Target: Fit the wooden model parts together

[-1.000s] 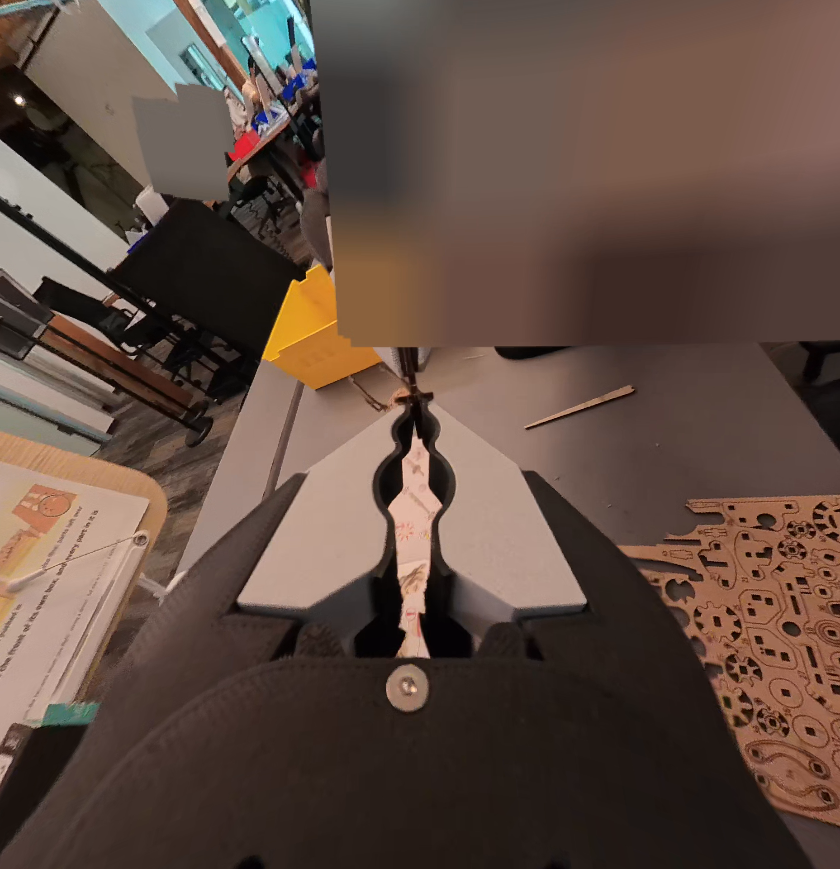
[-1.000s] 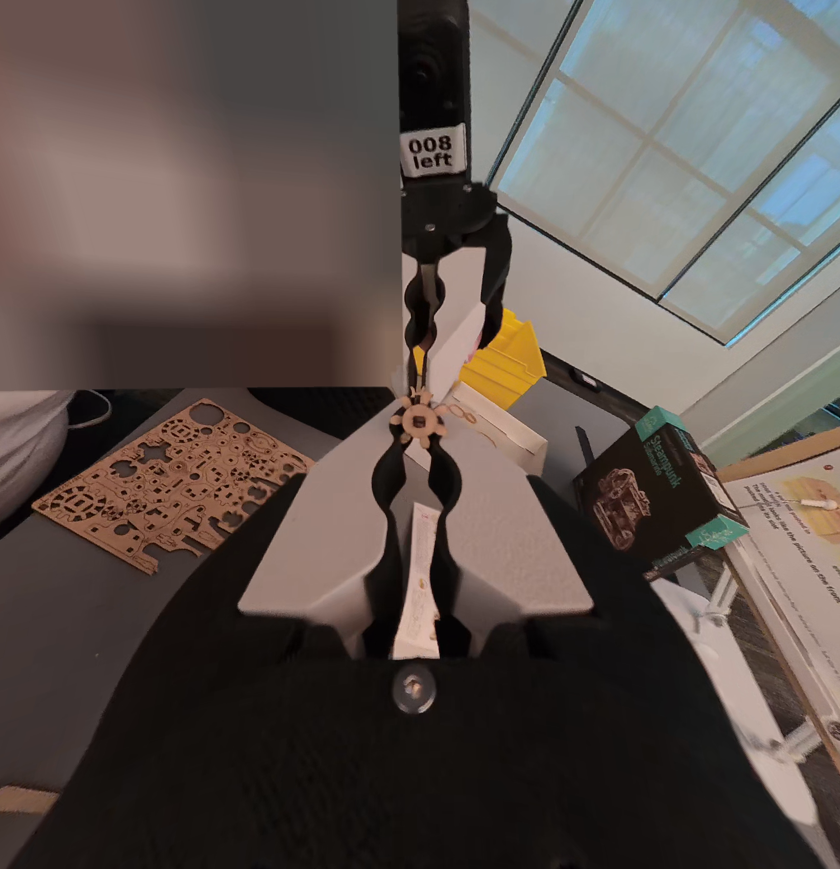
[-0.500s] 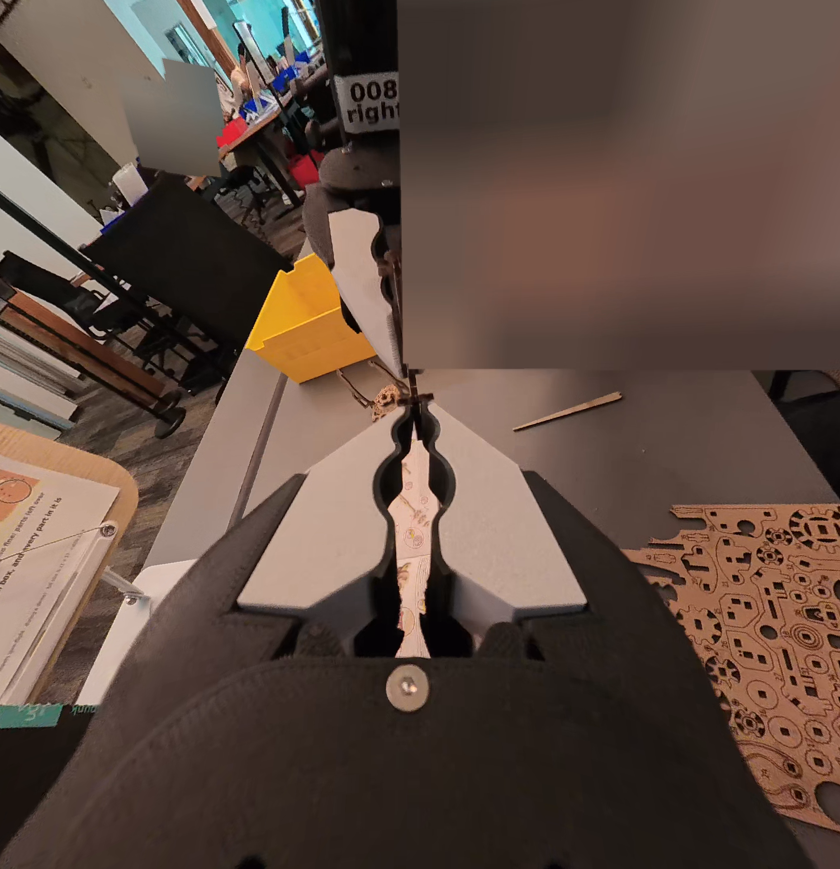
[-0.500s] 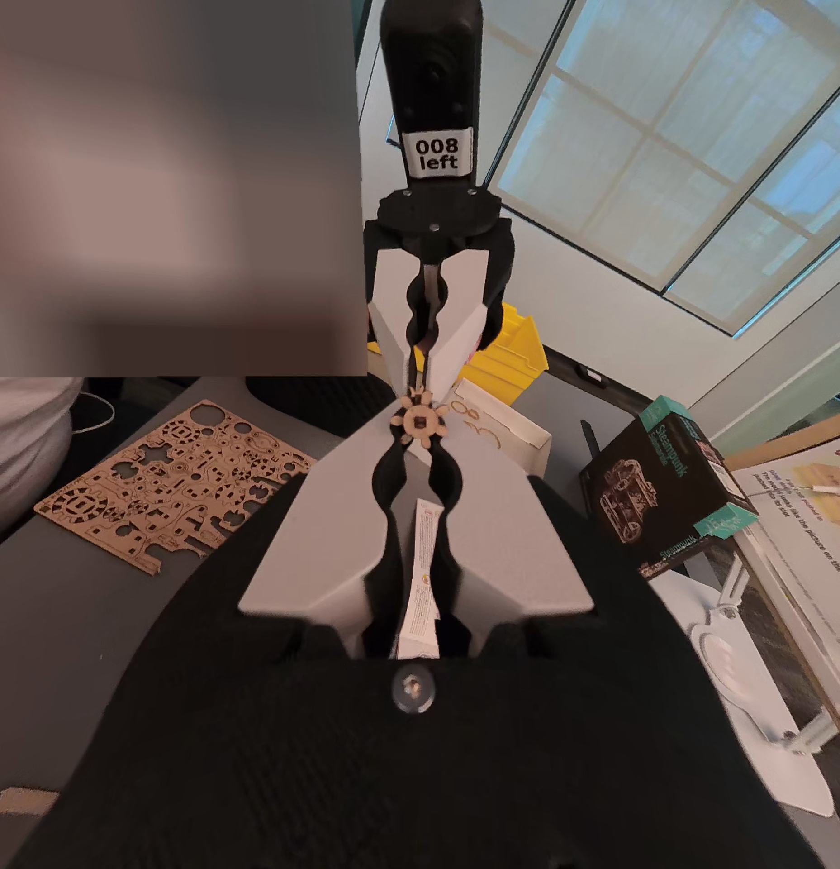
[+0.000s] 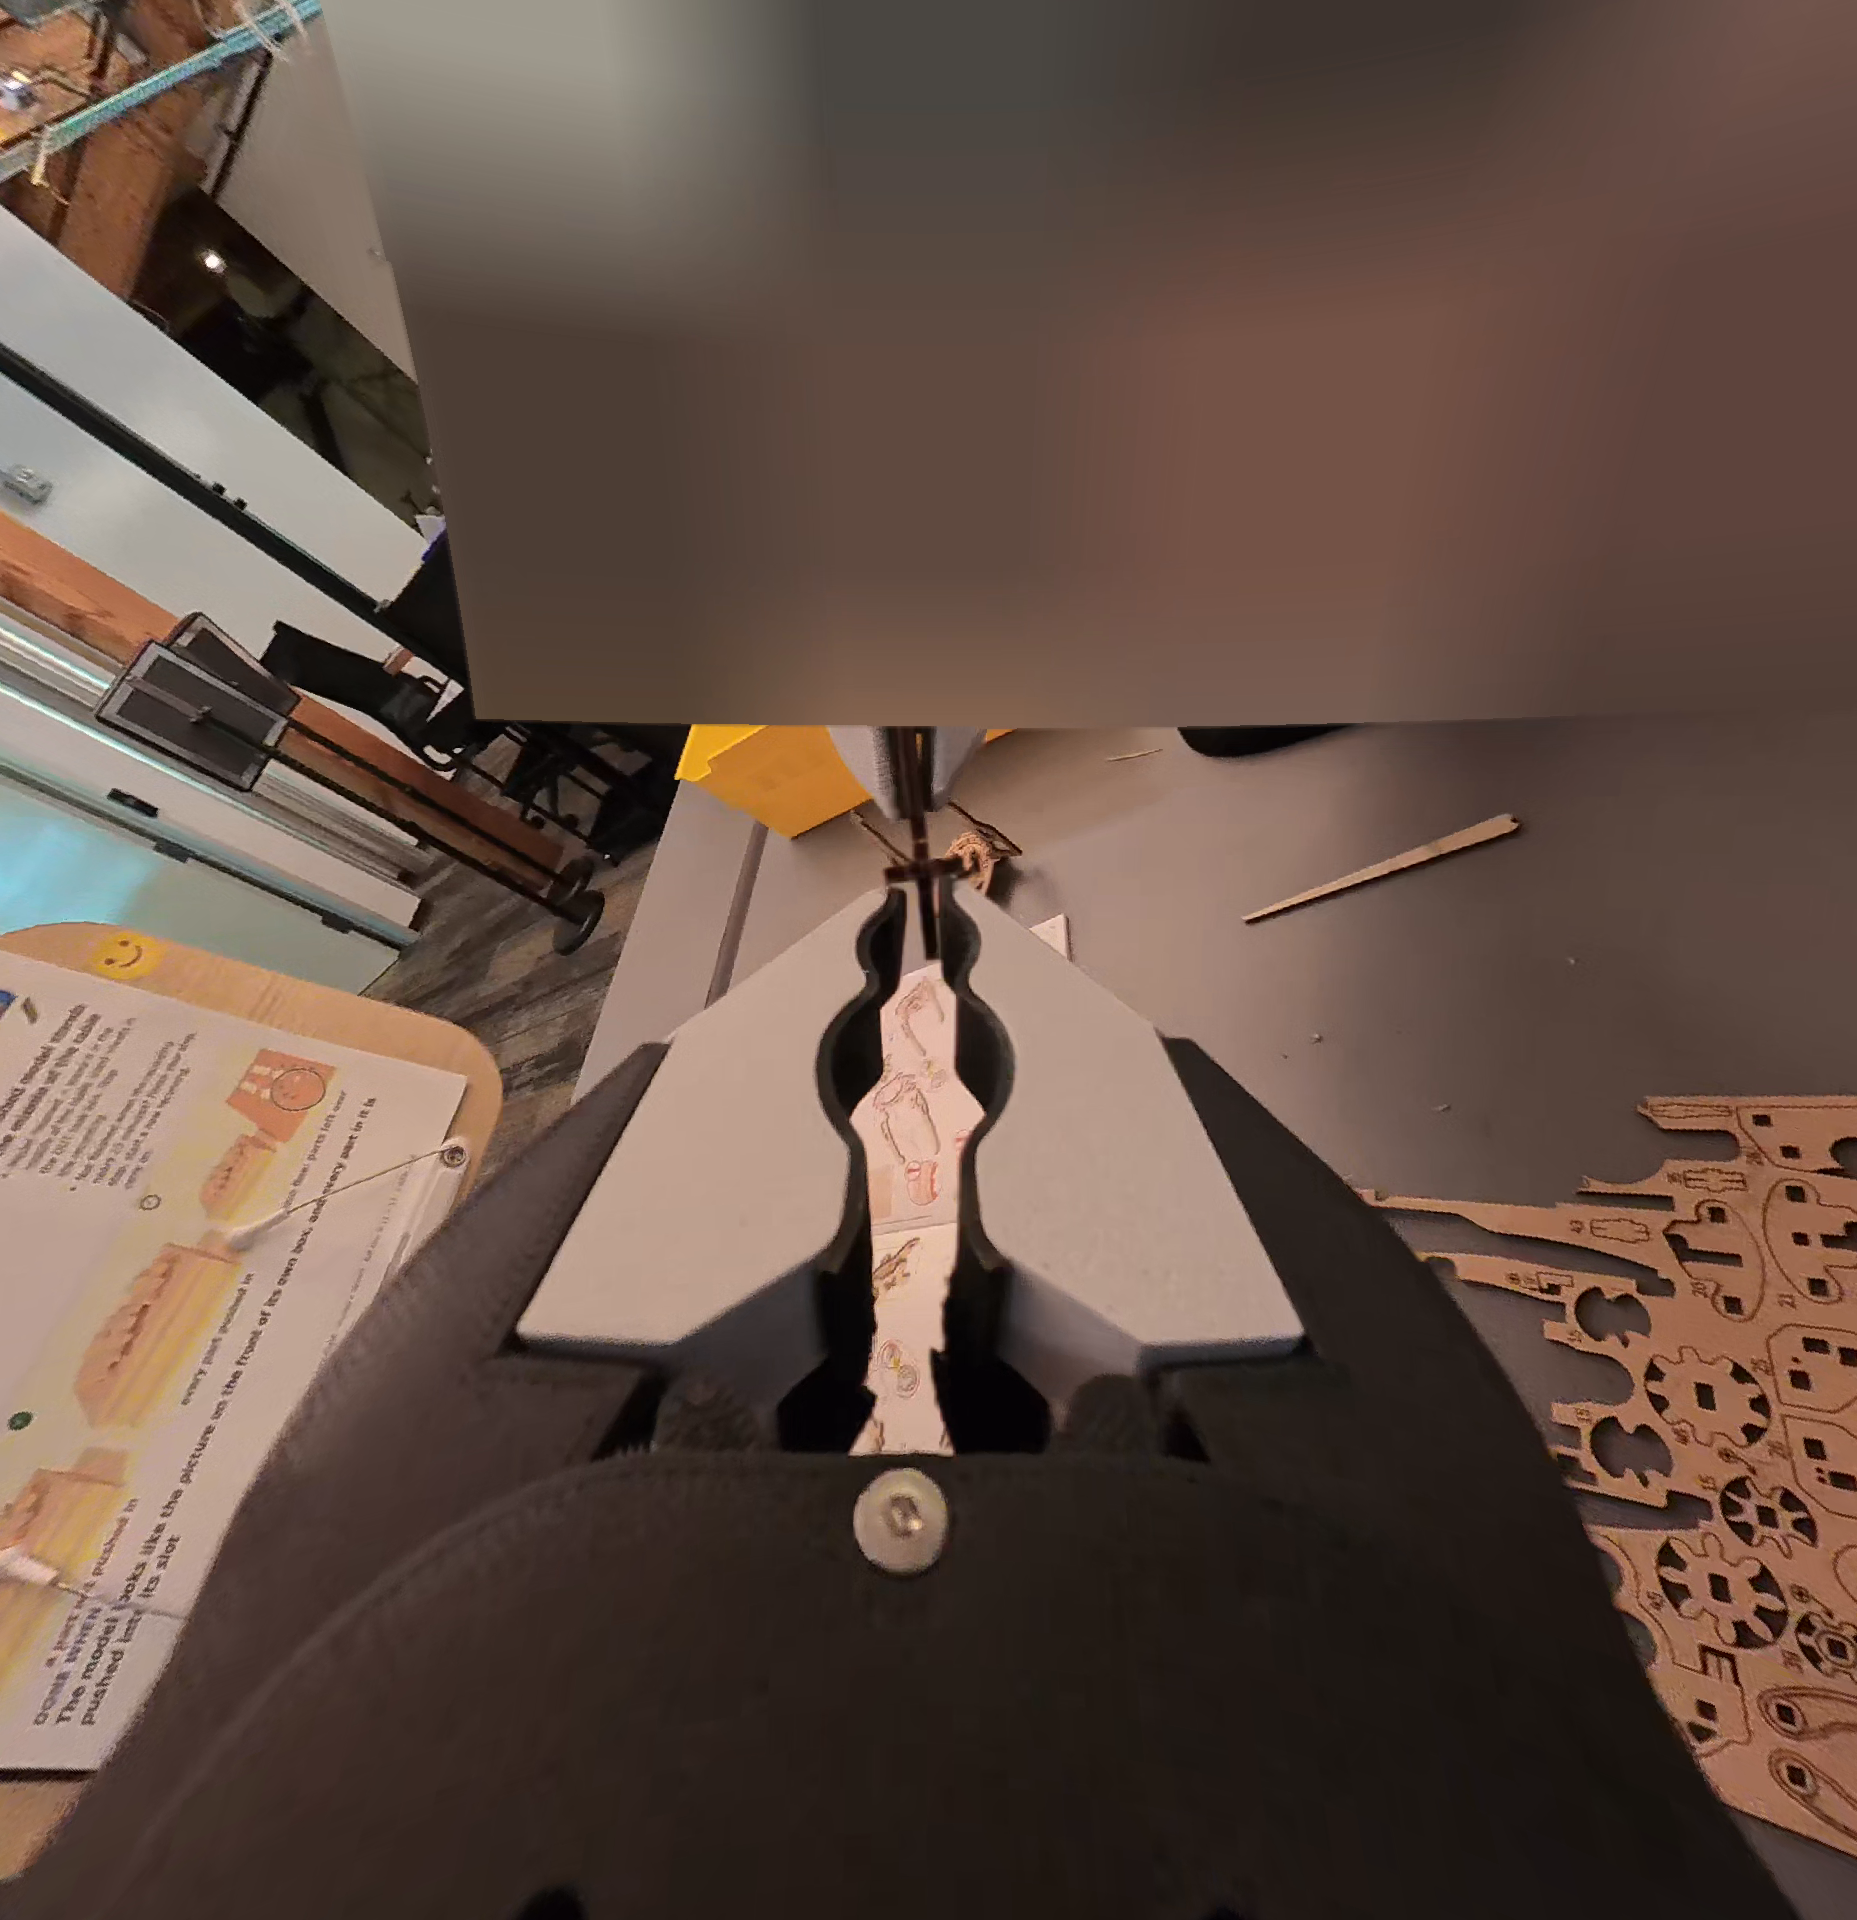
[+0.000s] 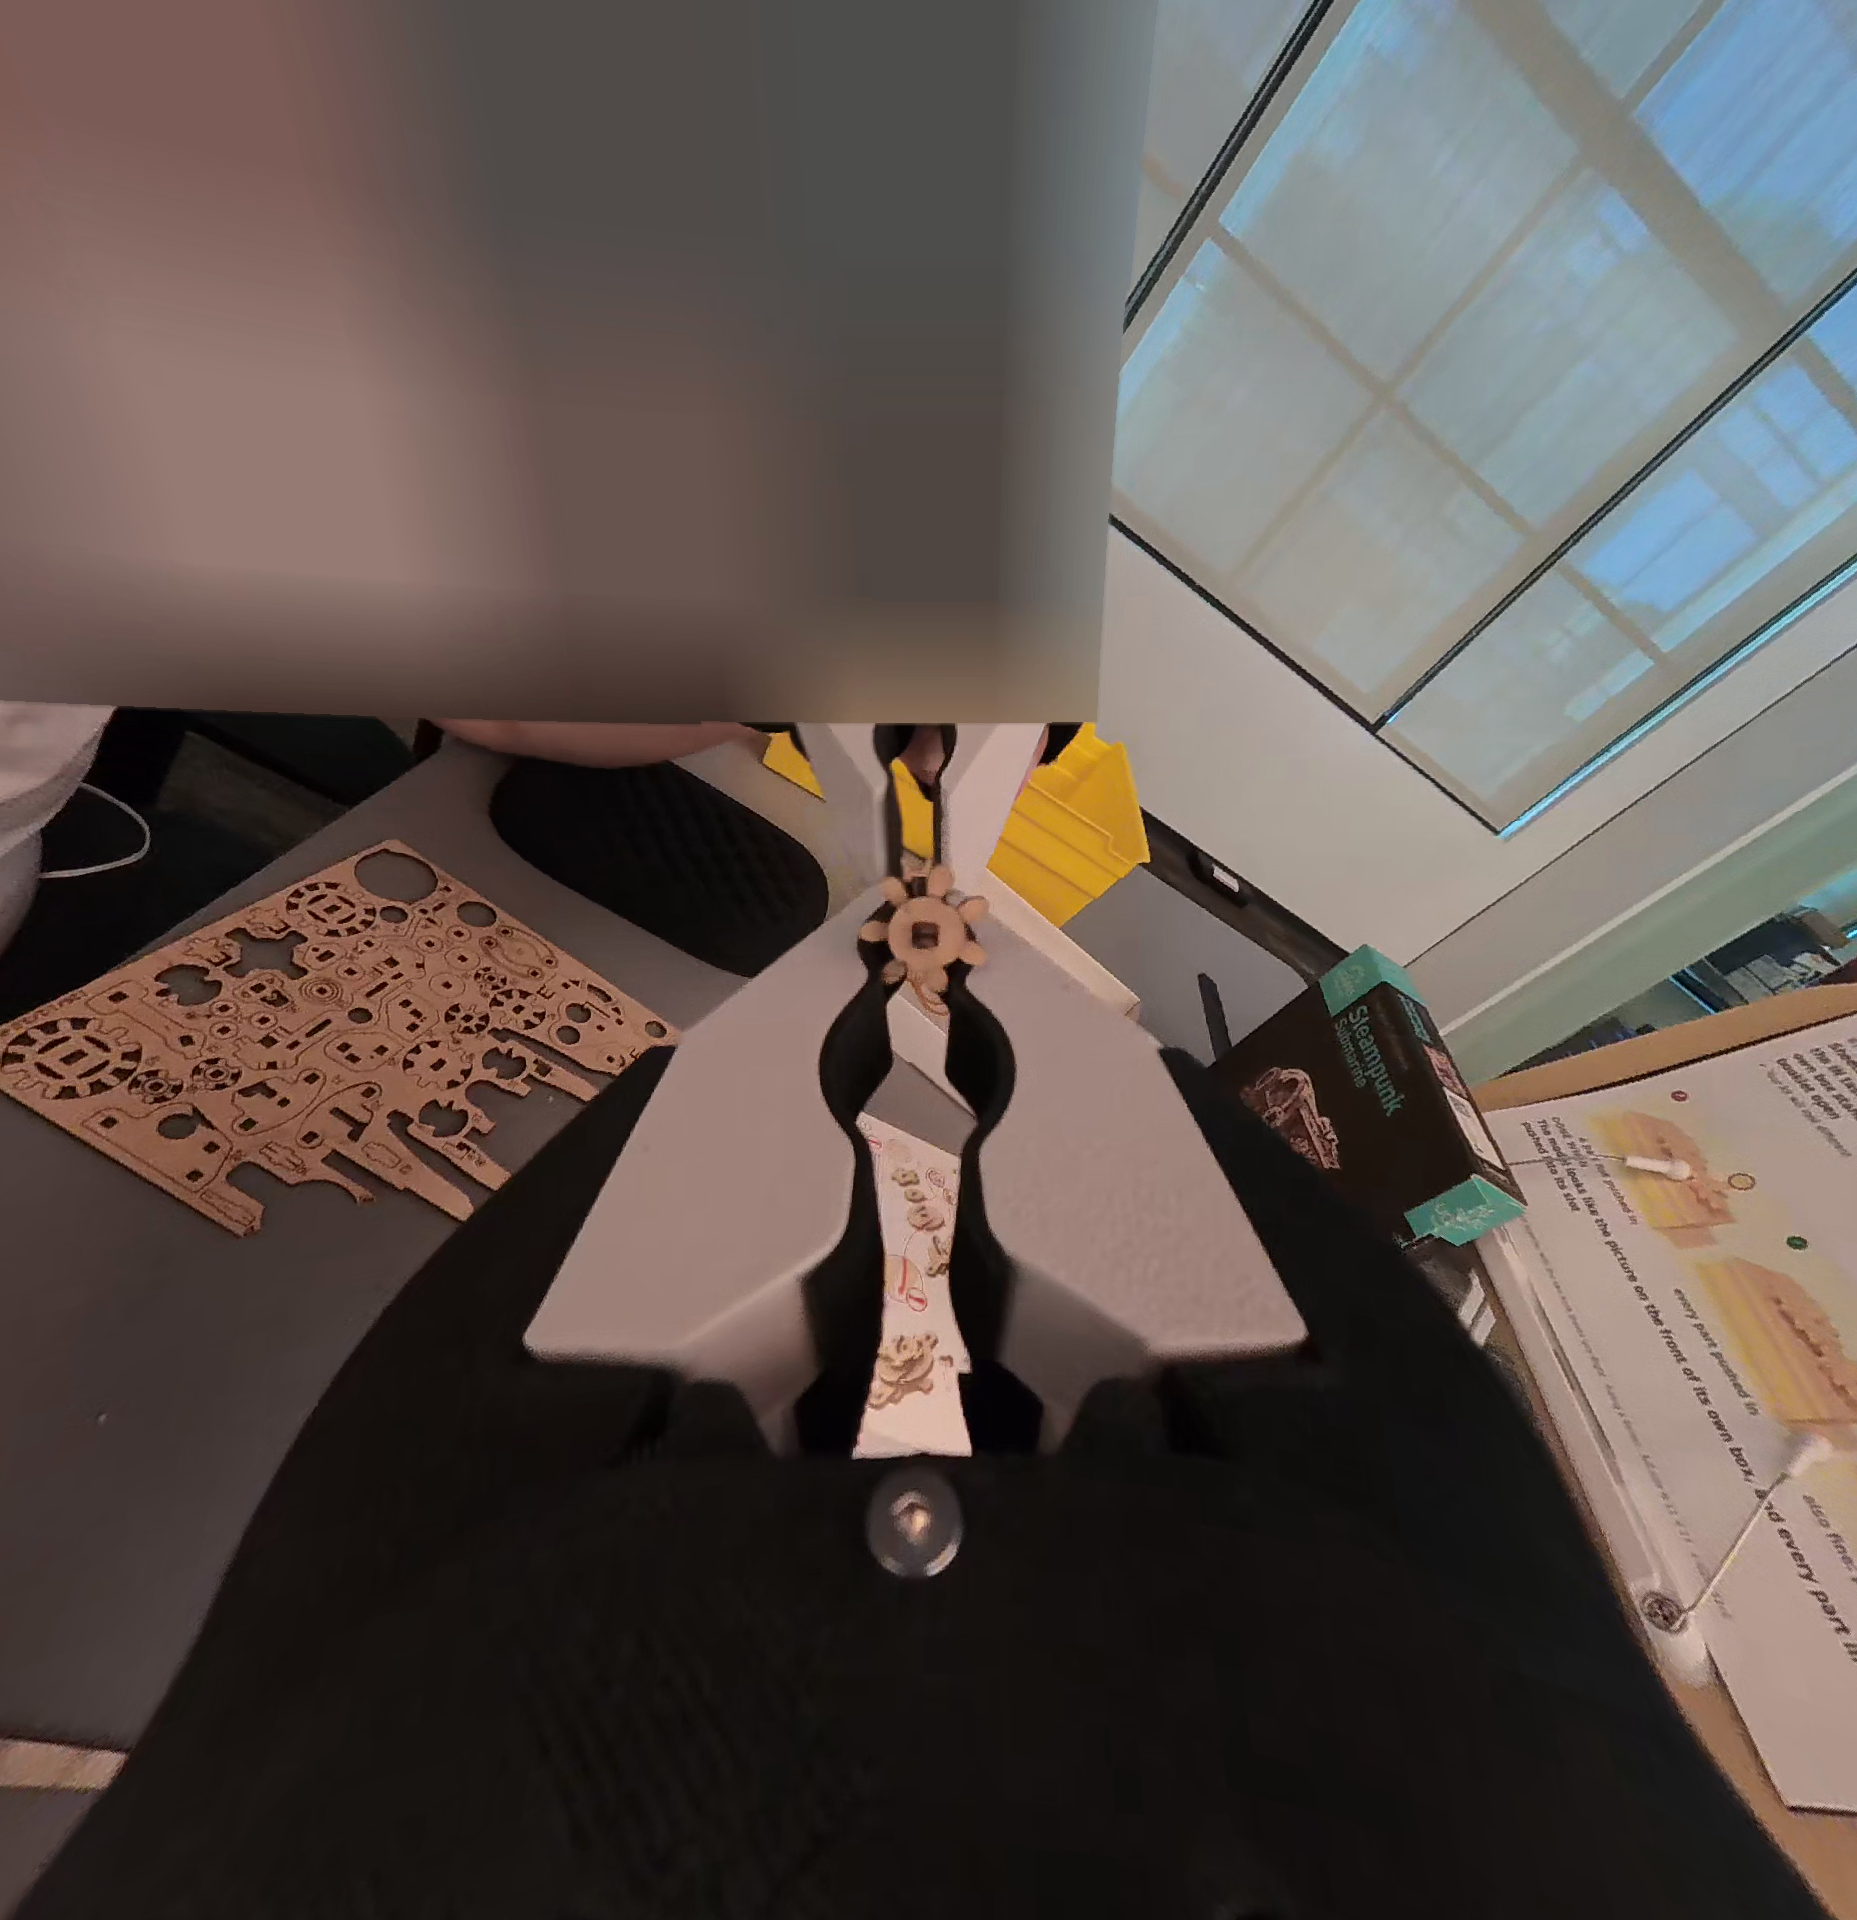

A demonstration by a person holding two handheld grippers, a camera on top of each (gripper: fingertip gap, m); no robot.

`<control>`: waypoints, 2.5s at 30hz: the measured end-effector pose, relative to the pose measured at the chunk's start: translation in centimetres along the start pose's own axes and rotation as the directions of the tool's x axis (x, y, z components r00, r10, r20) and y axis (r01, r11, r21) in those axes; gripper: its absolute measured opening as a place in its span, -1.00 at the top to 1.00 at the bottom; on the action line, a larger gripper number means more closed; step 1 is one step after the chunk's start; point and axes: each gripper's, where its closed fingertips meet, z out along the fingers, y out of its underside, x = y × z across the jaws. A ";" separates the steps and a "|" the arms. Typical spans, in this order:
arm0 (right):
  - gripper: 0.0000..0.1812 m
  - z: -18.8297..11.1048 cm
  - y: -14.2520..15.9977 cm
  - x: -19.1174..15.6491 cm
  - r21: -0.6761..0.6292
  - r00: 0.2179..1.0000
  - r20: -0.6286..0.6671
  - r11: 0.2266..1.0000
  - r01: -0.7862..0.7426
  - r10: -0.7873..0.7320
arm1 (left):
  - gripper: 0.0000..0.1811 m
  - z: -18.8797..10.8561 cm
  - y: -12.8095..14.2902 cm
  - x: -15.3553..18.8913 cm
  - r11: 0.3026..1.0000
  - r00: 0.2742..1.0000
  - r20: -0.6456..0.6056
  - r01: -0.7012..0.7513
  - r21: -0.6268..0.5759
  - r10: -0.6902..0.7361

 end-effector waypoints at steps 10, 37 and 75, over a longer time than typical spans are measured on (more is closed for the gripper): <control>0.99 0.0 -0.2 -0.3 0.048 0.985 -0.047 0.985 0.165 -0.163 | 0.97 0.2 0.0 0.0 0.996 0.996 0.050 -0.066 -0.058 0.069; 0.98 0.8 2.6 -0.8 -0.153 0.995 0.014 0.984 0.095 -0.094 | 1.00 1.1 2.7 0.9 0.977 0.999 -0.045 -0.023 -0.212 0.013; 0.98 0.6 0.8 0.2 0.147 0.991 0.041 0.981 -0.129 0.125 | 0.99 0.5 1.0 0.0 0.992 0.999 0.031 -0.034 -0.124 0.038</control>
